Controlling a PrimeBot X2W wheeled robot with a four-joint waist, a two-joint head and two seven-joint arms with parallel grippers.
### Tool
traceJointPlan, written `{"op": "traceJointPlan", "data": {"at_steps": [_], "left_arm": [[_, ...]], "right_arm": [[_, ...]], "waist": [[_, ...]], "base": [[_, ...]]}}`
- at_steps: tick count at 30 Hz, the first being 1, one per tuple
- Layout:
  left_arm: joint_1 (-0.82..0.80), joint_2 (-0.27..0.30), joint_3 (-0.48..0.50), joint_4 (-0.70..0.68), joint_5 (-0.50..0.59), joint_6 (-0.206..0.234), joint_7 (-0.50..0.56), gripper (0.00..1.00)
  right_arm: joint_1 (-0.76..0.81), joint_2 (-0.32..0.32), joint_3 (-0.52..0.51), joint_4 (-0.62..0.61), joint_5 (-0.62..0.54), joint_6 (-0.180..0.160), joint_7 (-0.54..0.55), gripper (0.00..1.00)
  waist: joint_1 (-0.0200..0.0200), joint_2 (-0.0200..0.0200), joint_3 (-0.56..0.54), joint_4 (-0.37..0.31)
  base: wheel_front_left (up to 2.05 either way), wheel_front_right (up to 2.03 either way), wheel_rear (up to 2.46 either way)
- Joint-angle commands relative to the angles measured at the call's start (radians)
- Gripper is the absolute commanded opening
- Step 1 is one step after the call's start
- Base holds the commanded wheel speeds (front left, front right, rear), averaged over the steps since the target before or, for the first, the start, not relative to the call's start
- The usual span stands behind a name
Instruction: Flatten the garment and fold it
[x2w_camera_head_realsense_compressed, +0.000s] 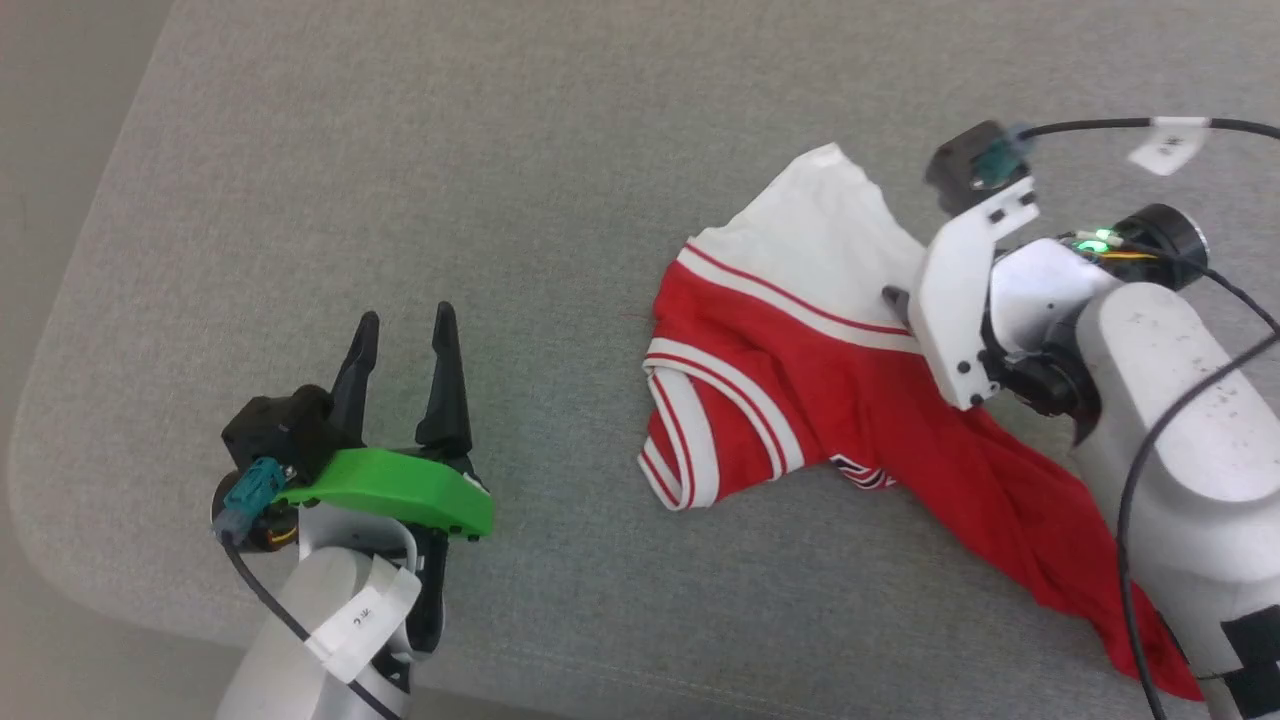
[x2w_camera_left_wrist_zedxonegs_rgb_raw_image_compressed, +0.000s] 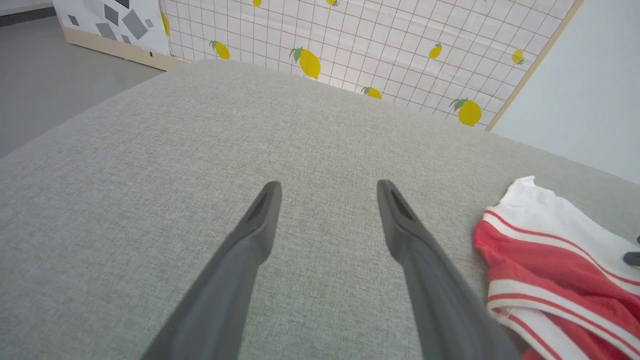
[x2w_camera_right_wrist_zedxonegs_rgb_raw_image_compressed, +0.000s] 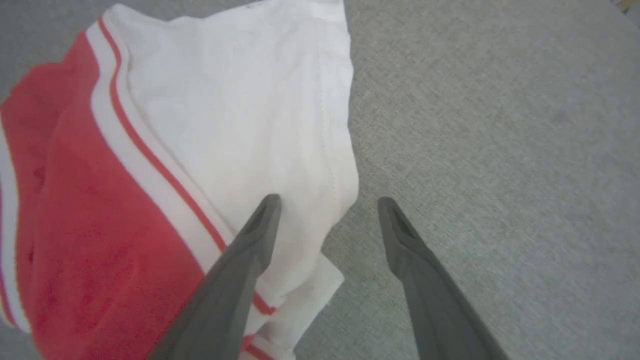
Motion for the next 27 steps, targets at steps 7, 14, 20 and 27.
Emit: {"op": "traceJointPlan", "data": {"at_steps": [7, 14, 20, 27], "left_arm": [[-0.027, -0.02, 0.004, 0.032, 0.019, -0.02, -0.01, 1.0], [-0.035, -0.018, 0.011, 0.052, 0.029, -0.031, -0.012, 1.0], [-0.024, -0.002, 0.02, 0.058, 0.034, -0.033, -0.012, 1.0], [0.005, 0.017, 0.024, 0.052, 0.029, -0.027, -0.003, 1.0]], "right_arm": [[-0.03, -0.005, 0.107, 0.099, 0.016, -0.002, 0.051, 1.0], [-0.041, -0.008, 0.091, 0.114, 0.071, -0.002, -0.03, 0.0], [-0.048, 0.004, -0.063, 0.102, 0.105, -0.002, -0.158, 0.0], [0.08, -0.035, -0.311, 0.049, 0.095, -0.002, -0.226, 0.0]], "waist": [[-0.0001, 0.0, 0.053, 0.033], [-0.0001, 0.0, 0.031, -0.006], [-0.0001, 0.0, -0.02, -0.053], [-0.0001, 0.0, -0.083, -0.106]], "base": [[0.0, 0.0, 0.0], [0.0, 0.0, 0.0], [0.0, 0.0, 0.0], [0.0, 0.0, 0.0]]}}
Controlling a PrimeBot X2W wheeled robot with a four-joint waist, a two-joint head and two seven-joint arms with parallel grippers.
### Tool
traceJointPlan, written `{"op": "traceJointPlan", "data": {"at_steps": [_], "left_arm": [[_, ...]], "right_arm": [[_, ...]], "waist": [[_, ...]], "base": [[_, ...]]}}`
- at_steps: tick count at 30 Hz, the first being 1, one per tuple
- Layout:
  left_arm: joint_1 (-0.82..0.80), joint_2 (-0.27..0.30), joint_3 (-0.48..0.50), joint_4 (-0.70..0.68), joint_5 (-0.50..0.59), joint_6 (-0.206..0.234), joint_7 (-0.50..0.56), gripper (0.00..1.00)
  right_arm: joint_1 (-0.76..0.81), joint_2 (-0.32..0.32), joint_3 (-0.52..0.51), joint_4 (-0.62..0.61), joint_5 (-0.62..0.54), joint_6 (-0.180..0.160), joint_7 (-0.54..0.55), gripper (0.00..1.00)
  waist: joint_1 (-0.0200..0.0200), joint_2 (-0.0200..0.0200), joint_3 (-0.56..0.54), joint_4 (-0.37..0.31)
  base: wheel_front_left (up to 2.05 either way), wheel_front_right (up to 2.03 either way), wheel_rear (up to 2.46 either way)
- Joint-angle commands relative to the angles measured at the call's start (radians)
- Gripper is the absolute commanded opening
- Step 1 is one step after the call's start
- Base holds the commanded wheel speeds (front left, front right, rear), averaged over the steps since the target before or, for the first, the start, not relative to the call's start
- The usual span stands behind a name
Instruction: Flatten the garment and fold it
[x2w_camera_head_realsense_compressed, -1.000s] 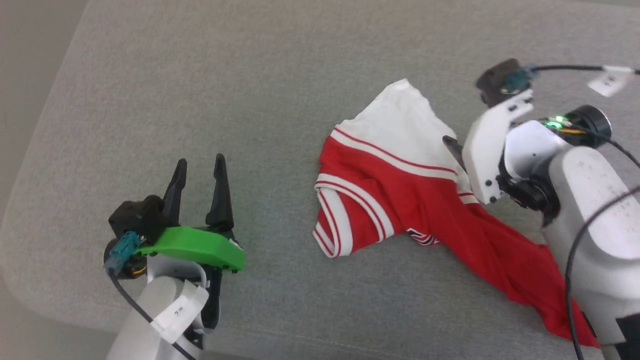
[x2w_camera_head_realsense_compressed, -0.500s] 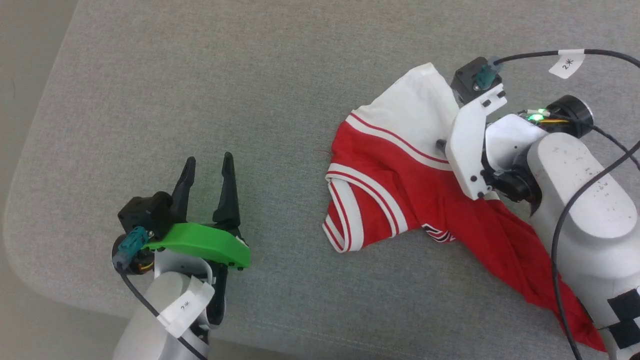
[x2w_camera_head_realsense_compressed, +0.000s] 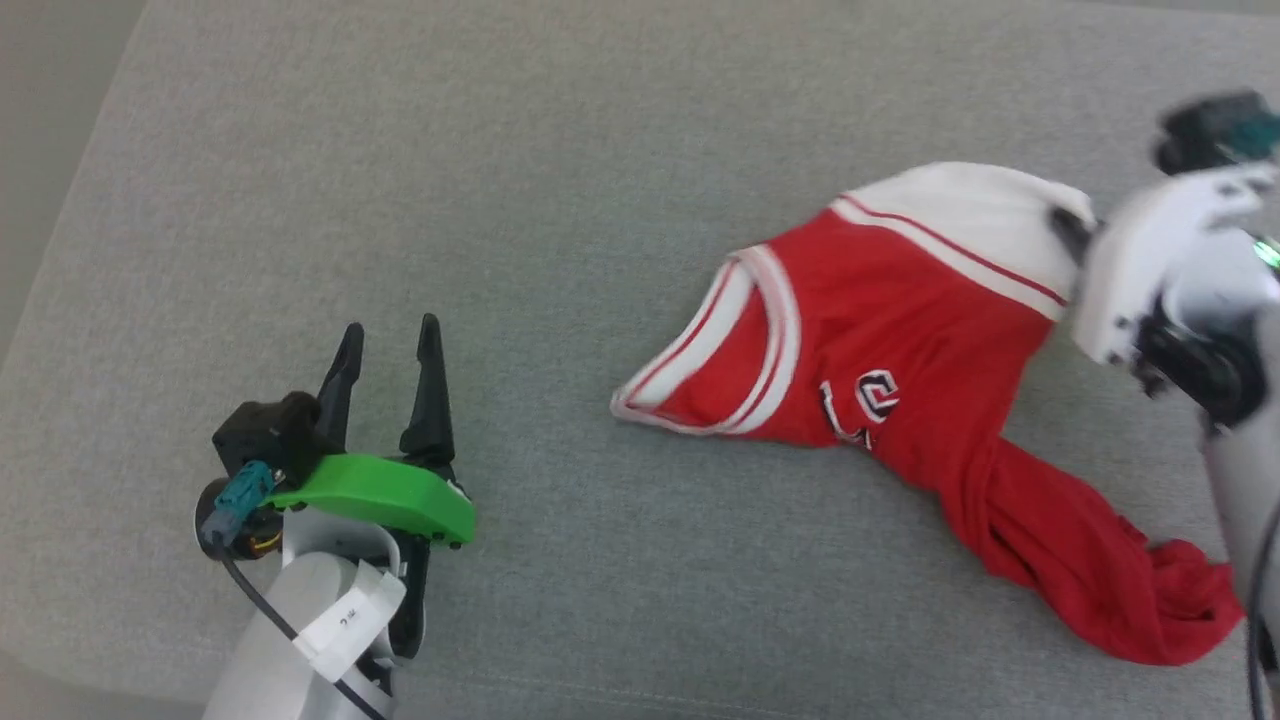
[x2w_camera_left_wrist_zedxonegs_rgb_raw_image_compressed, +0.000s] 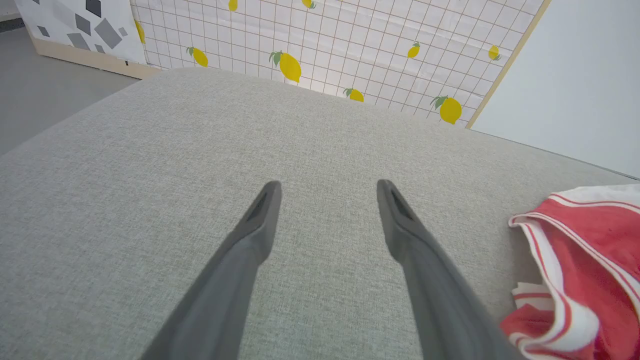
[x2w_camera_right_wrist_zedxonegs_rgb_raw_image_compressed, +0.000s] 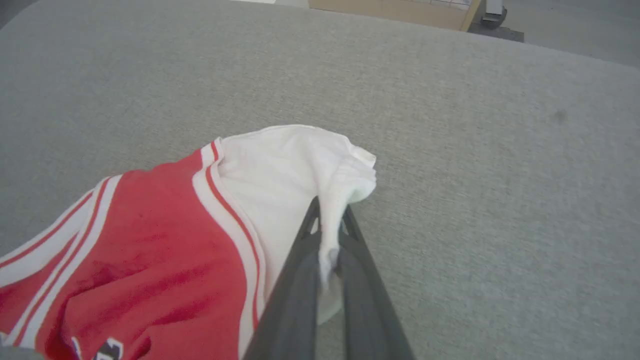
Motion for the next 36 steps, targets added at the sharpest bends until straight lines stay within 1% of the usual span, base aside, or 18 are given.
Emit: {"op": "traceJointPlan", "data": {"at_steps": [1, 4, 7, 8, 12, 15, 17, 18, 19, 25, 27, 32, 36], "left_arm": [[0.014, 0.01, 0.002, -0.003, 0.005, 0.0, 0.002, 1.0], [0.027, 0.018, 0.004, -0.012, 0.002, 0.004, 0.009, 1.0], [0.041, 0.026, 0.007, -0.022, -0.001, 0.007, 0.014, 1.0], [0.045, 0.028, 0.006, -0.026, -0.002, 0.009, 0.016, 1.0], [0.057, 0.029, 0.004, -0.035, -0.006, 0.013, 0.02, 1.0], [0.064, 0.027, 0.001, -0.037, -0.009, 0.015, 0.022, 1.0], [0.071, 0.027, 0.0, -0.037, -0.012, 0.017, 0.024, 1.0], [0.074, 0.027, 0.0, -0.037, -0.014, 0.017, 0.025, 1.0], [0.077, 0.027, 0.0, -0.036, -0.016, 0.017, 0.025, 1.0], [0.107, 0.033, 0.001, -0.039, -0.025, 0.021, 0.029, 1.0], [0.118, 0.034, 0.001, -0.043, -0.028, 0.024, 0.029, 1.0], [0.129, 0.028, -0.01, -0.052, -0.036, 0.023, 0.039, 1.0], [0.09, 0.022, -0.039, -0.052, -0.036, 0.01, 0.079, 1.0]], "right_arm": [[0.049, -0.011, -0.038, -0.015, -0.011, -0.002, -0.008, 0.0], [0.167, -0.016, -0.165, -0.06, -0.026, -0.002, -0.006, 0.0], [0.292, 0.009, -0.266, -0.111, -0.05, -0.002, 0.015, 0.0], [0.339, 0.027, -0.297, -0.128, -0.053, -0.002, 0.027, 0.0], [0.478, 0.107, -0.365, -0.182, -0.072, -0.002, 0.071, 0.0], [0.534, 0.16, -0.384, -0.208, -0.079, -0.002, 0.092, 0.0], [0.547, 0.184, -0.397, -0.233, -0.08, -0.002, 0.071, 0.02], [0.549, 0.193, -0.4, -0.249, -0.078, -0.002, 0.053, 0.82], [0.548, 0.199, -0.405, -0.265, -0.071, -0.002, 0.032, 1.0], [0.555, 0.231, -0.464, -0.384, -0.031, -0.002, -0.16, 1.0], [0.568, 0.24, -0.478, -0.412, -0.02, -0.002, -0.2, 1.0], [0.595, 0.25, -0.504, -0.445, -0.013, -0.002, -0.244, 1.0], [0.592, 0.253, -0.499, -0.457, -0.02, -0.002, -0.244, 1.0]], "waist": [[-0.0001, 0.0, -0.041, -0.04], [-0.0001, 0.0, -0.059, -0.054], [-0.0001, 0.0, -0.073, -0.066], [-0.0001, 0.0, -0.076, -0.068], [-0.0001, 0.0, -0.087, -0.074], [-0.0001, 0.0, -0.097, -0.076], [-0.0001, 0.0, -0.106, -0.079], [-0.0001, 0.0, -0.112, -0.08], [-0.0001, 0.0, -0.118, -0.081], [-0.0001, 0.0, -0.159, -0.09], [-0.0001, 0.0, -0.169, -0.095], [-0.0001, 0.0, -0.177, -0.106], [-0.0001, 0.0, -0.165, -0.12]], "base": [[0.0, 0.0, 0.0], [0.0, 0.0, 0.0], [0.0, 0.0, 0.0], [0.0, 0.0, 0.0], [0.0, 0.0, 0.0], [0.0, 0.0, 0.0], [0.0, 0.0, 0.0], [0.0, 0.0, 0.0], [0.0, 0.0, 0.0], [0.0, 0.0, 0.0], [0.0, 0.0, 0.0], [0.0, 0.0, 0.0], [0.0, 0.0, 0.0]]}}
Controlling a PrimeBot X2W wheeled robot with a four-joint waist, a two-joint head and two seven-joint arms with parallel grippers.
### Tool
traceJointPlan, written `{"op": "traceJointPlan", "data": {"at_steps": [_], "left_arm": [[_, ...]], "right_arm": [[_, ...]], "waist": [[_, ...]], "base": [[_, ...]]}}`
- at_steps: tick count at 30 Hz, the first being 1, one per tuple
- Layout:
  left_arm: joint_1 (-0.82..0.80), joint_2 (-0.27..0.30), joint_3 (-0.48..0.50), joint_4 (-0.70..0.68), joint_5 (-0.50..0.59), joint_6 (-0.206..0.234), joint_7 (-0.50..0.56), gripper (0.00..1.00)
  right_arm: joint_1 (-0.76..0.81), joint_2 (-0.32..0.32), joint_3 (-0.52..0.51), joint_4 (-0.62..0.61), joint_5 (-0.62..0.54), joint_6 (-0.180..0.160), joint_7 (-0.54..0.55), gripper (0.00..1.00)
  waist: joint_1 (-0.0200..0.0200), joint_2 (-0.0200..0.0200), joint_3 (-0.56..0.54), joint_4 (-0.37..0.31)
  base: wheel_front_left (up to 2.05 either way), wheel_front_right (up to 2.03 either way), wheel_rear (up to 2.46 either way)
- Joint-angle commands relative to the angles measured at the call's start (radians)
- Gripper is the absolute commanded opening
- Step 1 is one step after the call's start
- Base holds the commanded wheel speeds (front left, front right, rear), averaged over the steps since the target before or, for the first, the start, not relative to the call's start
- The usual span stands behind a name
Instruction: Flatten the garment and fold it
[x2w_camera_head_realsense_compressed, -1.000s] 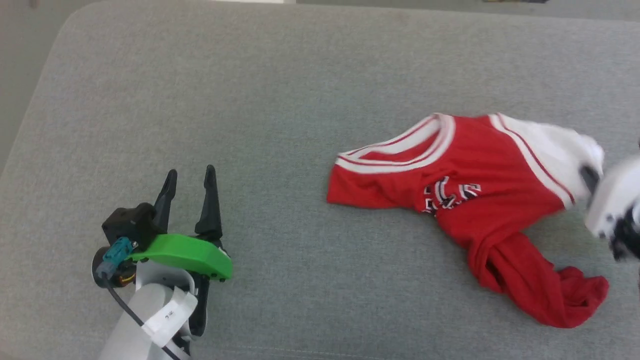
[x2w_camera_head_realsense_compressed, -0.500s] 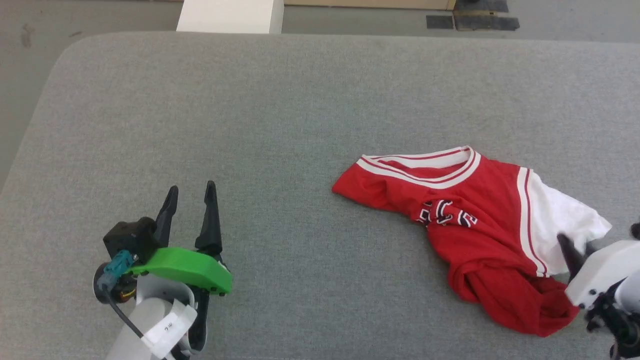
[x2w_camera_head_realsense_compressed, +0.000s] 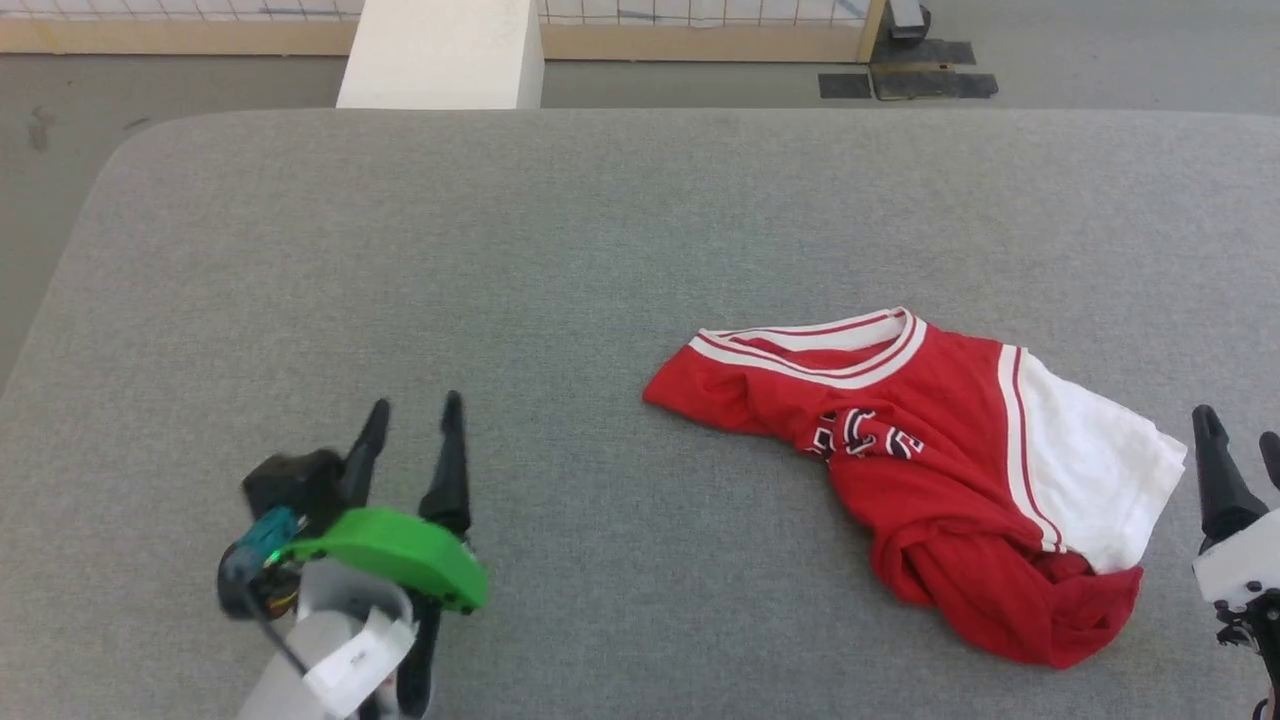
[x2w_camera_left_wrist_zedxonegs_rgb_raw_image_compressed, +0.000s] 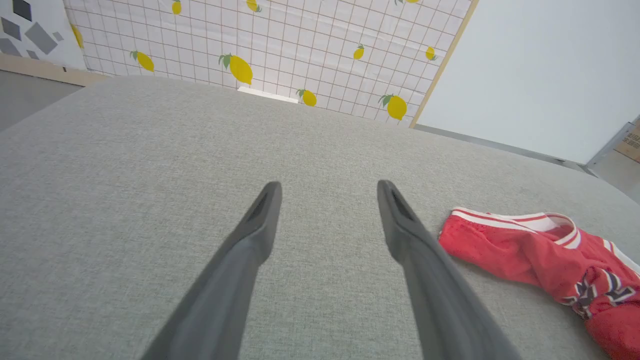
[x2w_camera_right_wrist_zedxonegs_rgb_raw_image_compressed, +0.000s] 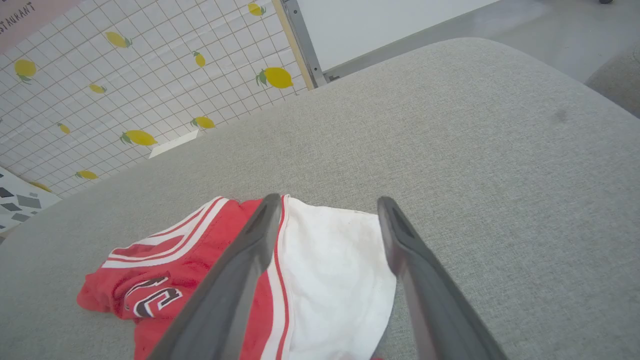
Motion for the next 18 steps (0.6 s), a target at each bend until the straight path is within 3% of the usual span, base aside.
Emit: {"op": "traceJointPlan", "data": {"at_steps": [1, 7, 13, 18], "left_arm": [[-0.041, -0.007, -0.015, 0.002, 0.0, -0.01, 0.023, 1.0], [-0.264, -0.059, -0.108, 0.082, 0.015, -0.023, 0.226, 1.0], [-0.502, -0.109, -0.234, 0.249, 0.041, -0.016, 0.591, 1.0], [-0.607, -0.118, -0.326, 0.359, 0.067, -0.018, 0.87, 1.0]], "right_arm": [[-0.002, 0.004, 0.007, -0.01, -0.005, -0.001, -0.005, 1.0], [-0.046, 0.005, 0.035, -0.022, -0.007, -0.001, -0.002, 1.0], [-0.08, 0.005, 0.065, -0.011, -0.003, -0.001, -0.003, 1.0], [-0.095, 0.005, 0.082, 0.01, 0.003, -0.001, -0.021, 1.0]], "waist": [[0.0, 0.0, 0.014, -0.01], [0.0, 0.0, 0.079, -0.035], [0.0, 0.0, 0.14, -0.066], [0.0, 0.0, 0.17, -0.104]], "base": [[0.0, 0.0, 0.0], [0.0, 0.0, 0.0], [0.0, 0.0, 0.0], [0.0, 0.0, 0.0]]}}
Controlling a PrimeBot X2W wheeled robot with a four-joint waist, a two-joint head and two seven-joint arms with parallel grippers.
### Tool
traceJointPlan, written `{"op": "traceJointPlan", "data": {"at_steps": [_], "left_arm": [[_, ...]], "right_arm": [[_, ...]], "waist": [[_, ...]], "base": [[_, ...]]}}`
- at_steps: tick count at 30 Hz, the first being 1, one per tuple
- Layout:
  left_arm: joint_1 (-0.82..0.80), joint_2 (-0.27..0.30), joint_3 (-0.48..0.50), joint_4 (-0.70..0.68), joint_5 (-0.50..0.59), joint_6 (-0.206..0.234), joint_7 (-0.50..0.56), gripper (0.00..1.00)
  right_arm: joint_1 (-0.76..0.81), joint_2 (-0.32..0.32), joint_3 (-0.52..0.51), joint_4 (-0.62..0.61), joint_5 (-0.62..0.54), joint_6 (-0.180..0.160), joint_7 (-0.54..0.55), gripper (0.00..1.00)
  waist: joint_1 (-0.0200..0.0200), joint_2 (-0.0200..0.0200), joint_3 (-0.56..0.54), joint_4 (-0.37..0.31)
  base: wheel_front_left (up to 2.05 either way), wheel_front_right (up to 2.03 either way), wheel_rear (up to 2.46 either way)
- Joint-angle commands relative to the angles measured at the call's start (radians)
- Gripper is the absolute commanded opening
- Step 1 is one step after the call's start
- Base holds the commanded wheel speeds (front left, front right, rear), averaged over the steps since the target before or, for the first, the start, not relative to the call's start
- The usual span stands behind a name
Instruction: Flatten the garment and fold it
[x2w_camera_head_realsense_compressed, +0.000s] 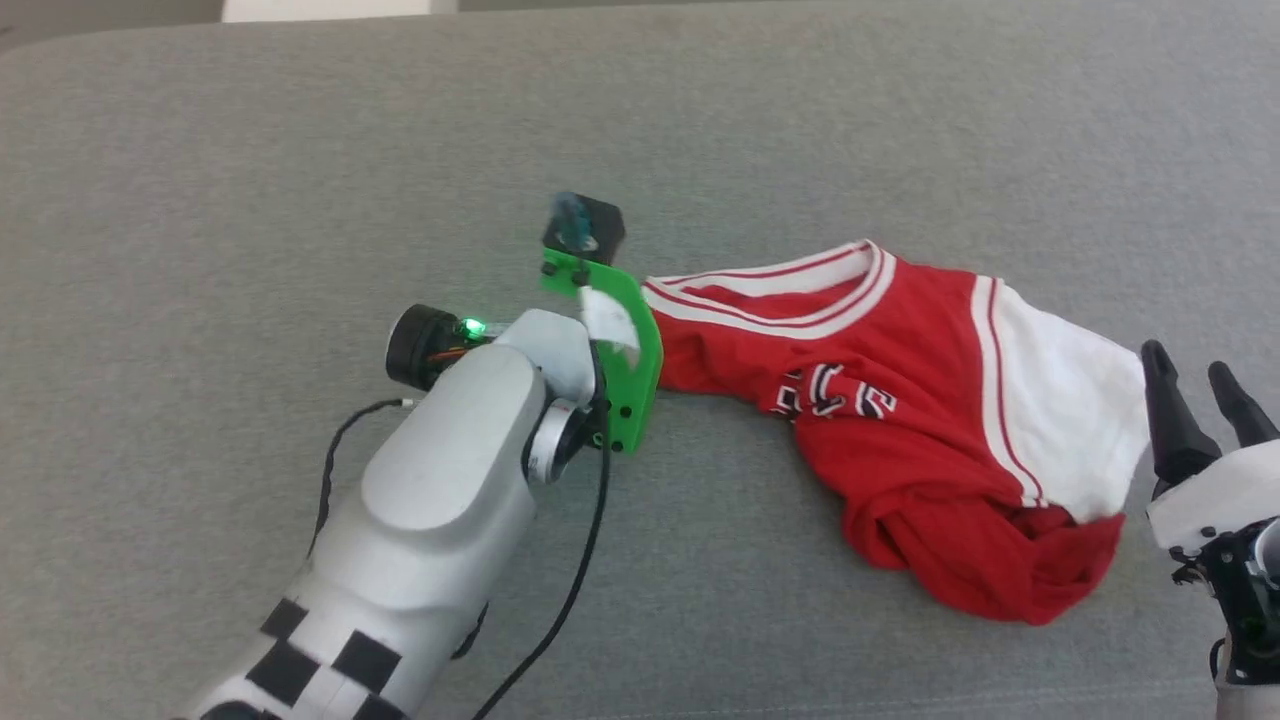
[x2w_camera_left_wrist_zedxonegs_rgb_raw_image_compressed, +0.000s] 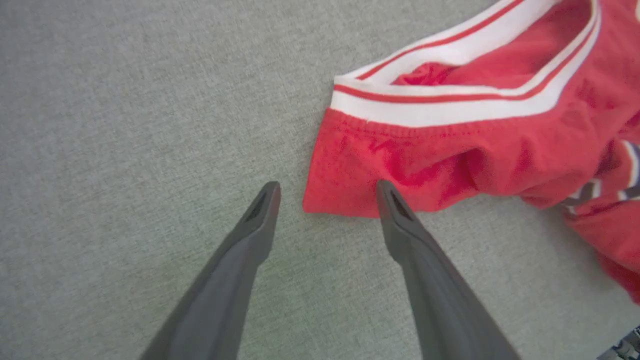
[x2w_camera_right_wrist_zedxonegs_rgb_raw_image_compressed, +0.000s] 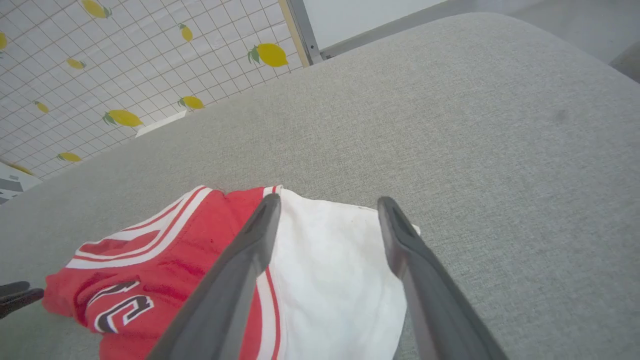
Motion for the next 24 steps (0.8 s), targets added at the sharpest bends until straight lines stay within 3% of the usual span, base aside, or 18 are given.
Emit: {"op": "traceJointPlan", "data": {"at_steps": [1, 10, 11, 12, 13, 19, 24], "left_arm": [[-0.022, 0.001, -0.015, 0.018, 0.008, -0.001, 0.043, 1.0], [-0.032, 0.009, -0.076, 0.074, 0.024, -0.016, 0.158, 1.0], [-0.028, 0.009, -0.077, 0.076, 0.02, -0.018, 0.161, 0.55], [-0.024, 0.008, -0.076, 0.073, 0.015, -0.02, 0.157, 0.18], [-0.02, 0.007, -0.075, 0.074, 0.009, -0.025, 0.155, 0.0], [0.001, -0.001, -0.053, 0.056, -0.037, -0.041, 0.126, 0.0], [0.017, 0.005, 0.019, -0.011, -0.093, -0.027, 0.054, 0.0]], "right_arm": [[-0.014, 0.001, 0.003, 0.008, 0.007, -0.001, -0.011, 1.0], [-0.017, 0.002, 0.004, 0.036, 0.018, -0.001, -0.036, 1.0], [-0.018, 0.002, 0.003, 0.038, 0.018, -0.001, -0.037, 1.0], [-0.019, 0.002, 0.003, 0.04, 0.017, -0.001, -0.038, 1.0], [-0.021, 0.002, 0.004, 0.043, 0.017, -0.001, -0.04, 1.0], [-0.028, -0.003, 0.012, 0.062, 0.014, -0.001, -0.045, 1.0], [-0.022, -0.015, 0.015, 0.068, 0.004, -0.001, -0.042, 1.0]], "waist": [[0.0, -0.0001, 0.032, -0.036], [0.0, -0.0001, 0.064, -0.061], [0.0, -0.0001, 0.066, -0.061], [0.0, -0.0001, 0.068, -0.059], [0.0, -0.0001, 0.068, -0.057], [0.0, -0.0001, 0.048, -0.027], [0.0, -0.0001, 0.009, 0.016]], "base": [[0.0, 0.0, 0.0], [0.0, 0.0, 0.0], [0.0, 0.0, 0.0], [0.0, 0.0, 0.0], [0.0, 0.0, 0.0], [0.0, 0.0, 0.0], [0.0, 0.0, 0.0]]}}
